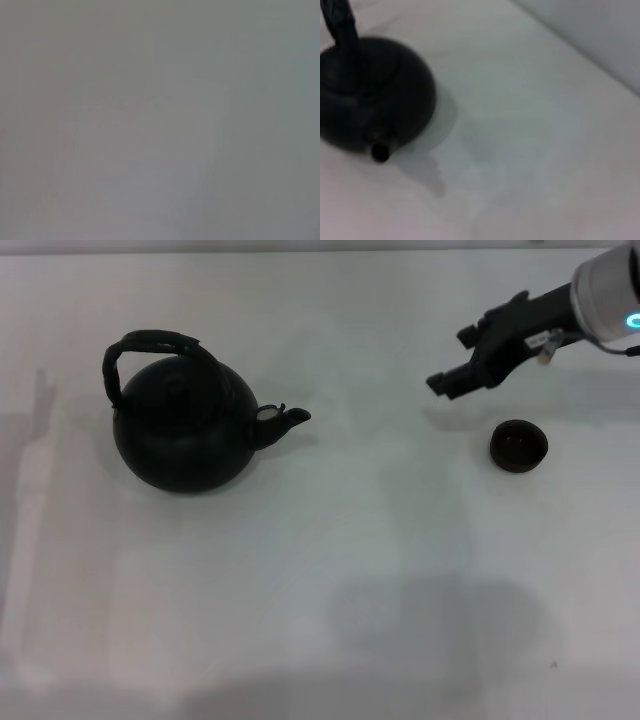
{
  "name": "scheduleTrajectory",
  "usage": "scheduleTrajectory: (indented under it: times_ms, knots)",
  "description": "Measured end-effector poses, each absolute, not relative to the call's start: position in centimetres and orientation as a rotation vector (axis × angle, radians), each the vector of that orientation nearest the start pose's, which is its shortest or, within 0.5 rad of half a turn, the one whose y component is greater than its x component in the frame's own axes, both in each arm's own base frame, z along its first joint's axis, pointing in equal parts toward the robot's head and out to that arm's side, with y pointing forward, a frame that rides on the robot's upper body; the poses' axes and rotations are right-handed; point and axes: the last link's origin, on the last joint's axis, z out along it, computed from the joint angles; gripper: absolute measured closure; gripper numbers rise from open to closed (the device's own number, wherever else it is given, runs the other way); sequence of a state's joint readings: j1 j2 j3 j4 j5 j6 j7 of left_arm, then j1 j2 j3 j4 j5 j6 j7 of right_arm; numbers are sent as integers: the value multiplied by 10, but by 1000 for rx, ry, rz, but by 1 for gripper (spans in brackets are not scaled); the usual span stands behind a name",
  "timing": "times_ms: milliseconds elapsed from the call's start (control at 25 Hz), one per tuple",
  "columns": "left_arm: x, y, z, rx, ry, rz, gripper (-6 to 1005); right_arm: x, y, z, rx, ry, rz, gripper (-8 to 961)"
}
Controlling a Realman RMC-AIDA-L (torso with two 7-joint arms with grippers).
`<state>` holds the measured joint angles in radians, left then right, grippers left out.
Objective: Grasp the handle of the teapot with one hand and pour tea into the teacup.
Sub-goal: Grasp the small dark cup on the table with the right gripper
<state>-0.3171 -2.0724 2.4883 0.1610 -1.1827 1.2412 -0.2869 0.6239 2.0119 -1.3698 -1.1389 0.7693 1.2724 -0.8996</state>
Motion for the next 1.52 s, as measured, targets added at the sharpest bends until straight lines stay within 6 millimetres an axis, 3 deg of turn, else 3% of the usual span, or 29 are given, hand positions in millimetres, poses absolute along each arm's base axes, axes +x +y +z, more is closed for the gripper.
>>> scheduleTrajectory:
  times_ms: [240,560,1520]
  knots:
    - [-370,286,3,-1369,-751,-766,227,193,382,-21,-2654,619,-477,187]
    - [-370,286,2,-1369,-753,-769,228,197,378,-32,-2601,614,-633,192]
    - [-361,299,4,-1384,-727,-791,229,214,373,-36,-2538,644,-765,206]
